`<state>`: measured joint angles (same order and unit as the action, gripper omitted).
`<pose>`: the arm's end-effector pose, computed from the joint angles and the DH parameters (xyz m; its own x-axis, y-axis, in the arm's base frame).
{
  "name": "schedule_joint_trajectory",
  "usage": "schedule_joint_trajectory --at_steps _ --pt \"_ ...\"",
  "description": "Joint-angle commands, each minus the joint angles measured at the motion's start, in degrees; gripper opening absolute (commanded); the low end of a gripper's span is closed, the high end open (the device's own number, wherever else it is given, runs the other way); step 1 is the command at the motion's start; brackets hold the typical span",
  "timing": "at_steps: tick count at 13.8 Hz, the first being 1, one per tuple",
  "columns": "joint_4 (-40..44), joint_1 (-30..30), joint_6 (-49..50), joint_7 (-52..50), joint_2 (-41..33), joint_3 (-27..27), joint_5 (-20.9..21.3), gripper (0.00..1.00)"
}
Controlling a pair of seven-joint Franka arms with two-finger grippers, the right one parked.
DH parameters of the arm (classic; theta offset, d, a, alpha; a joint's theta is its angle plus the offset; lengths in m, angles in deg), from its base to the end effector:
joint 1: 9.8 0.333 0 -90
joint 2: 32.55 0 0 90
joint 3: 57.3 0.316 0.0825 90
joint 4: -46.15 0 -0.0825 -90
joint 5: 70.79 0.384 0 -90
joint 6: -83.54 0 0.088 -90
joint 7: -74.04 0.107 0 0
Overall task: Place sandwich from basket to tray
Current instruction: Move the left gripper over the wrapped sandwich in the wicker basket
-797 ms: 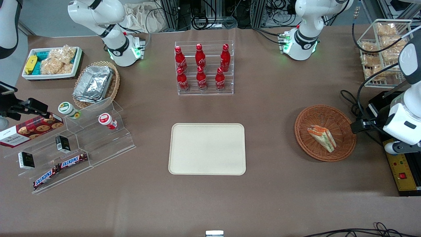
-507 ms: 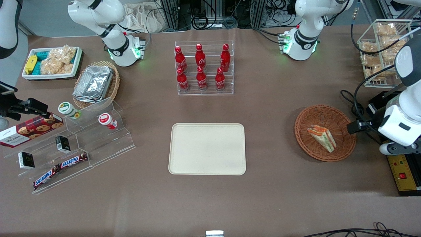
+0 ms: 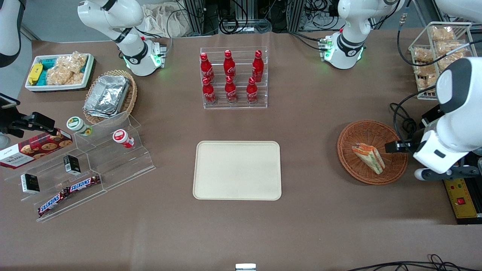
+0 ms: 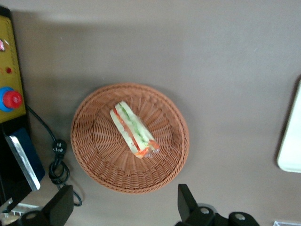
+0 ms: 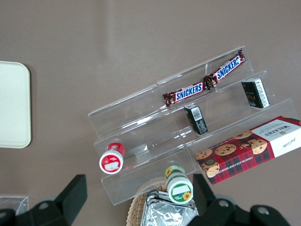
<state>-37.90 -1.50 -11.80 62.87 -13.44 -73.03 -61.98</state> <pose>0.6443 -0.0456 0.4862 0.9925 0.0546 -0.1096 0.0455 -0.9954 -0.0841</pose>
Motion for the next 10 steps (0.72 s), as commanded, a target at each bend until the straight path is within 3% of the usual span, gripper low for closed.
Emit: schedule_joint_trajectory --at_steps 1,6,10 --pt "-9.78 1.0 -5.53 0.19 -2.67 1.13 -0.02 0.99" --pt "-23.06 3.47 -20.2 -4.9 -3.38 1.32 -0.28 0.99" --pt "-28.62 3.56 -32.42 -15.87 -0.66 1.32 -0.64 0.99"
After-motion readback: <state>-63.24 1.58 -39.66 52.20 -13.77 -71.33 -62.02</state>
